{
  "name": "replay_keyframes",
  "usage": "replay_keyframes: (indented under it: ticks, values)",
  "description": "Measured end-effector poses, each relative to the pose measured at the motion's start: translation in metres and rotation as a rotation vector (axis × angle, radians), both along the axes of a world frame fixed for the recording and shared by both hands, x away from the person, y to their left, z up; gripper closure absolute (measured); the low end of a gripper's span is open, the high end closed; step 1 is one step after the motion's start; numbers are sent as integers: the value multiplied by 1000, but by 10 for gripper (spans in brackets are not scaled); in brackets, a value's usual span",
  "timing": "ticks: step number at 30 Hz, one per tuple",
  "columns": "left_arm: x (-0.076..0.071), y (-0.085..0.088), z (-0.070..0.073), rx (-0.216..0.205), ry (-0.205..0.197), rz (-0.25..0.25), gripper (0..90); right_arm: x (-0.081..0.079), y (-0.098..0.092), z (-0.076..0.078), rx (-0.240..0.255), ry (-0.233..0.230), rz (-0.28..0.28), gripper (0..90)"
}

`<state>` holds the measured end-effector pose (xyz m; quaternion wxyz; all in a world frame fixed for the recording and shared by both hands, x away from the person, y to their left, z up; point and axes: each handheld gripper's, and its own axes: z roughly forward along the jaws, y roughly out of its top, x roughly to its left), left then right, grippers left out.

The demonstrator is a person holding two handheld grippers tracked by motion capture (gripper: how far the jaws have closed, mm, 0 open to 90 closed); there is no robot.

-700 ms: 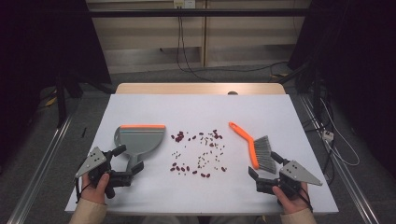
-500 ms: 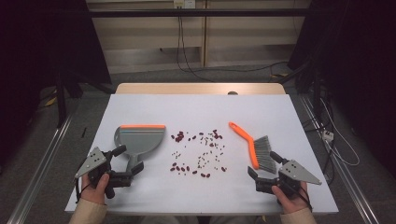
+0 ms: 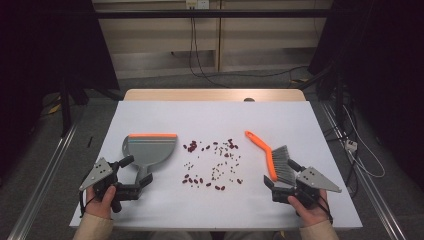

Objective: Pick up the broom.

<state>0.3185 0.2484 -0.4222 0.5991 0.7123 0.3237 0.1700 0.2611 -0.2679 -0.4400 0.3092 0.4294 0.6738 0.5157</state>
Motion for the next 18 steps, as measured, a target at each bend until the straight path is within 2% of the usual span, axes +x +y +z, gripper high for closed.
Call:
replay_keyframes:
  ticks: [3,18]
  values:
    - [0,1,-1,0,2,0,22,2,0,1,12,7,-2,24]
    - [-1,3,0,0,4,5,22,17,-2,7,2,36,-17,30]
